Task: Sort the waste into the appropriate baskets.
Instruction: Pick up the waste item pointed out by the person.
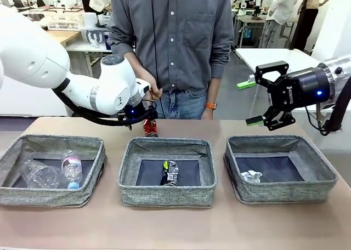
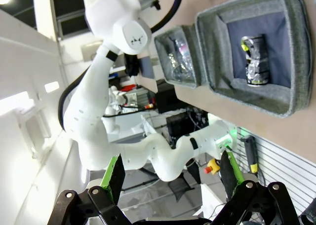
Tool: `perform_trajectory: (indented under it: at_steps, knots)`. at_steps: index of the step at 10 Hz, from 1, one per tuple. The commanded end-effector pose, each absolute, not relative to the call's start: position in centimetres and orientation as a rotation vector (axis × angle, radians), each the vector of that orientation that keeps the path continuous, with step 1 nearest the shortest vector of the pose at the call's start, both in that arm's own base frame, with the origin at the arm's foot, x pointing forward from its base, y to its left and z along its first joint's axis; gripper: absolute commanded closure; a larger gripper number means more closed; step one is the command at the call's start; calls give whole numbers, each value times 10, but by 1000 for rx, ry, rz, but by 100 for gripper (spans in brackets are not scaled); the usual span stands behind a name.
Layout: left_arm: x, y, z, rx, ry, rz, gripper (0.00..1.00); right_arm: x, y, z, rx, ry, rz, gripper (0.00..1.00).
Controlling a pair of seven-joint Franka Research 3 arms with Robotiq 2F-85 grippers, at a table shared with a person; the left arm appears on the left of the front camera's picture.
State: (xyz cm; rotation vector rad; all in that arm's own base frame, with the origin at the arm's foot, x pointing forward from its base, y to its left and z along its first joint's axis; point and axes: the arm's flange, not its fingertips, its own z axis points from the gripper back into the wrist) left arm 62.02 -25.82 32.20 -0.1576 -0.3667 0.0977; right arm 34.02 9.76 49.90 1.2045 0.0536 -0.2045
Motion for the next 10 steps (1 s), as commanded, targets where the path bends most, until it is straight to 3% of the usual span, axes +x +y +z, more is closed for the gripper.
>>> perform_trajectory:
  at_steps: [1, 10]
  knots:
    - [621, -264, 321, -133, -368, 123, 0, 342, 97, 500, 1209, 41, -180, 0]
    - [619, -289, 322, -223, -337, 54, 0, 342, 97, 500, 1209, 41, -180, 0]
